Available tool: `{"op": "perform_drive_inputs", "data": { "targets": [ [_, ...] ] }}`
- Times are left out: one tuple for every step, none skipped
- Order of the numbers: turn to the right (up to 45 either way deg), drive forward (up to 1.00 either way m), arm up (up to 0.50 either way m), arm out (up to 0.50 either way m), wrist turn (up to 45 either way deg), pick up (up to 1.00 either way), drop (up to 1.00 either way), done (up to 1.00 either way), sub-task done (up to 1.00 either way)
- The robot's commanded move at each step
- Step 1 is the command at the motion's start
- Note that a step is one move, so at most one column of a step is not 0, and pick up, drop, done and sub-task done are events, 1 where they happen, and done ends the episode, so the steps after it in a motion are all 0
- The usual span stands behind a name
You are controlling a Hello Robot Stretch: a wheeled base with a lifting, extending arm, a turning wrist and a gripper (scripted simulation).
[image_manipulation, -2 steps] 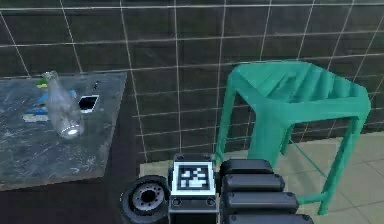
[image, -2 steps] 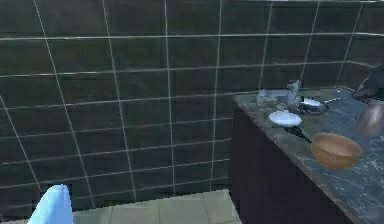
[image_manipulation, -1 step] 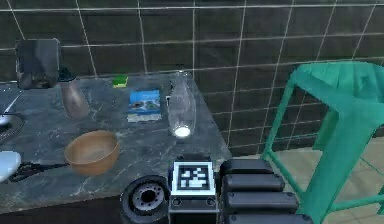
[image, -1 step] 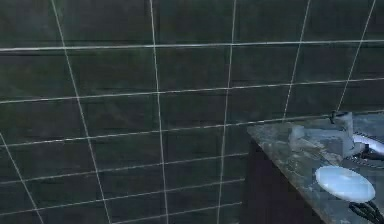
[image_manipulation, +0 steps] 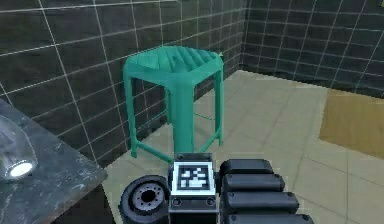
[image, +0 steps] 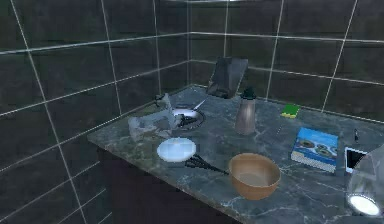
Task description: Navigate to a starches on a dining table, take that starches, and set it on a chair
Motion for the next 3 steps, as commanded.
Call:
{"op": "perform_drive_inputs", "data": {
  "targets": [
    [21.0, 0.00, 0.00, 0.00, 0.0, 0.00, 0.00, 0.00, 0.00],
    [-45.0, 0.00, 0.00, 0.00, 0.0, 0.00, 0.00, 0.00, 0.00],
    [-30.0, 0.00, 0.00, 0.00, 0.0, 0.00, 0.00, 0.00, 0.00]
  ]
}}
